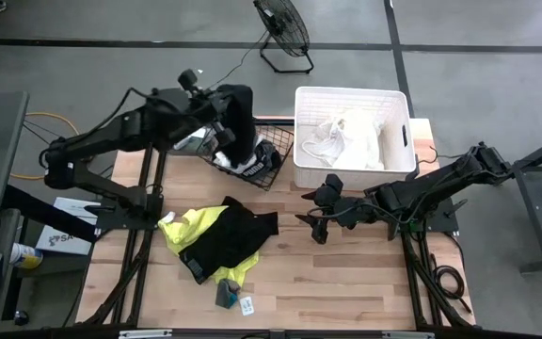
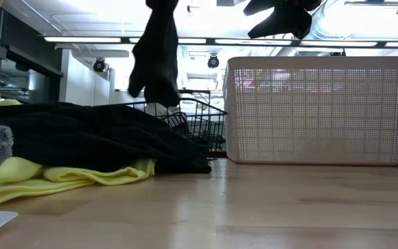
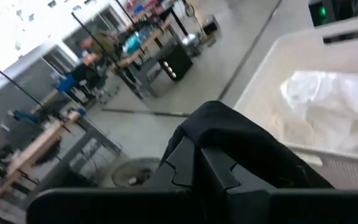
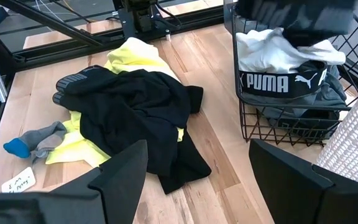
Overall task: Pick & Place Cloths
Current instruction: Put the black underwear into the wire basket
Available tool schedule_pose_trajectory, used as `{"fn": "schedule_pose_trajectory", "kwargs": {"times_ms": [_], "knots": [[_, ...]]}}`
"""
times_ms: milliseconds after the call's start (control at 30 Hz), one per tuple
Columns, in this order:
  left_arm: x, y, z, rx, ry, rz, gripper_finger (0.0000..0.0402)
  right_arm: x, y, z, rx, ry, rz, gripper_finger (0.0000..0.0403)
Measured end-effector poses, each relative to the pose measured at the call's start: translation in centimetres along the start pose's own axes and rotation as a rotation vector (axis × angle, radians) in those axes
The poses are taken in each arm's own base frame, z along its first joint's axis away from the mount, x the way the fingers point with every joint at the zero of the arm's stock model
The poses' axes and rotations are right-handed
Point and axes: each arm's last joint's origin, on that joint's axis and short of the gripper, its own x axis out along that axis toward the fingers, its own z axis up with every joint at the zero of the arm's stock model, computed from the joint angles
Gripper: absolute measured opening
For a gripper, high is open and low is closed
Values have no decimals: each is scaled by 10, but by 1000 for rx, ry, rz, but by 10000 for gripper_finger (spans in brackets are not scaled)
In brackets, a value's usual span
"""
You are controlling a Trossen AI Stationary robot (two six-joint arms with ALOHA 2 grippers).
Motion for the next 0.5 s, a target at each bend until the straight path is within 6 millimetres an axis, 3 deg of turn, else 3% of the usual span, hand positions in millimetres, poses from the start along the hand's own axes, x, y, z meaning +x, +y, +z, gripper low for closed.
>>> {"fn": "schedule_pose_trajectory", "kwargs": {"times_ms": [500], "knots": [[41,-21,-55,-96,141,-68,0,0,0,0,0,0,0,275]]}}
